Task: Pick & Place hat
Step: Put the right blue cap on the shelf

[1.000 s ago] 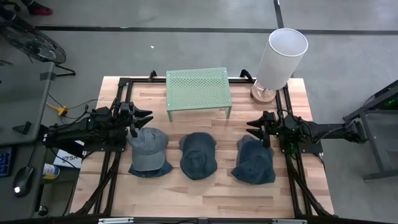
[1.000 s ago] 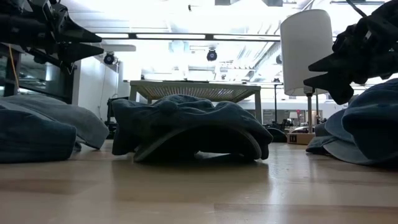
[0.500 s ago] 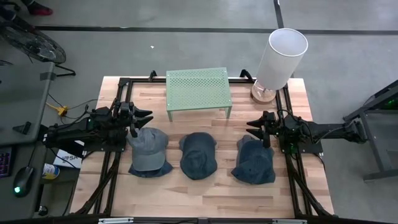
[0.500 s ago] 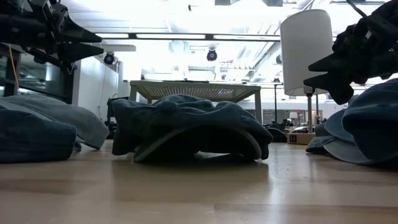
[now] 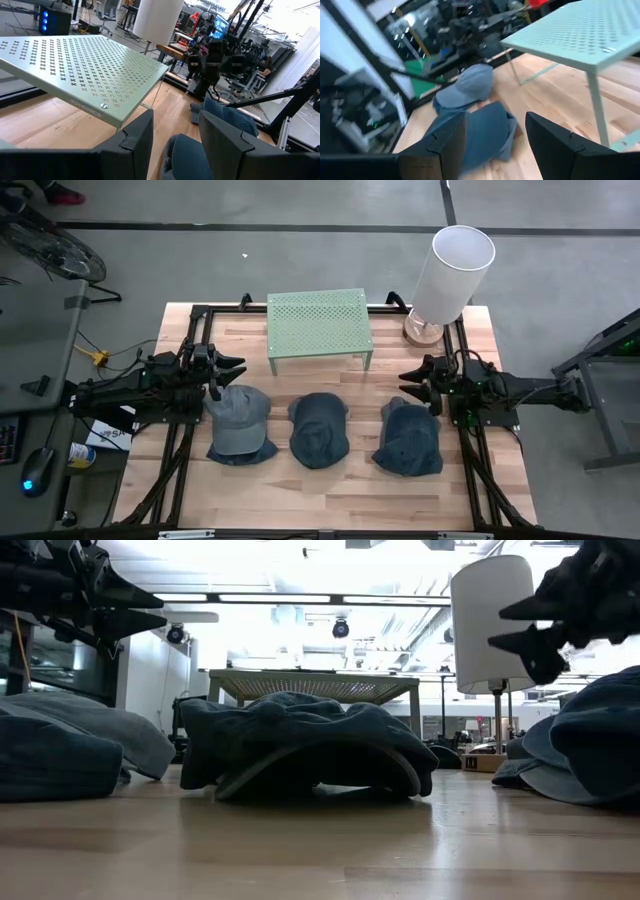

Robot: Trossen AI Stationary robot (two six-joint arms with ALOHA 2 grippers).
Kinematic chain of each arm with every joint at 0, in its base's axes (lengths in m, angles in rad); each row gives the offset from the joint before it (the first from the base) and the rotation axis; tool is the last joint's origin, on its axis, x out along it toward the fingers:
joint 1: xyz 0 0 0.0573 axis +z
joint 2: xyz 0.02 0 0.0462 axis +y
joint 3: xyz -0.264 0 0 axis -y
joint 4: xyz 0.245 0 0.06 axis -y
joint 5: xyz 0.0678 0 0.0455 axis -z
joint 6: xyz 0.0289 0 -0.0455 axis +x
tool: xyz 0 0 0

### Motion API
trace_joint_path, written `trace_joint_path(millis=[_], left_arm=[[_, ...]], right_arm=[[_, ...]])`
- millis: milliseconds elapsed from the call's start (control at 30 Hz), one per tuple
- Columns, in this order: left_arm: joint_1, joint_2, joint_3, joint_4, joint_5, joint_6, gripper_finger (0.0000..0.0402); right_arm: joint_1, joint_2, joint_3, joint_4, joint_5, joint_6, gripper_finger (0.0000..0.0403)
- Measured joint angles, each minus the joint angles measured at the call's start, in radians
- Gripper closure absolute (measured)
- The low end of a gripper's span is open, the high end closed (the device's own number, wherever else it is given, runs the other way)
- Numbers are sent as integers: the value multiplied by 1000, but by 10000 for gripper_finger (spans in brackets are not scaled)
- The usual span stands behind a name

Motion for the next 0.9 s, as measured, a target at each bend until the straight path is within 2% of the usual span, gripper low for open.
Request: trace_joint_path(millis=[67,167,433,533,700,900], left_arm=[[0,0,0,0,0,0,246],[0,0,0,0,0,0,246],[0,0,0,0,0,0,246],[0,0,0,0,0,0,246],[0,0,0,0,0,0,246],[0,0,0,0,0,0,246]], right_arm=[[-8,8,54,-73,-27,-32,206],[-28,48,153,-216,1,-42,206],[-100,270,460,-686,163,85,206],[-135,376,571,-866,174,175,206],[-197,522,682,-1067,0,160,206],[-241,633,696,-1125,-272,-19,206]])
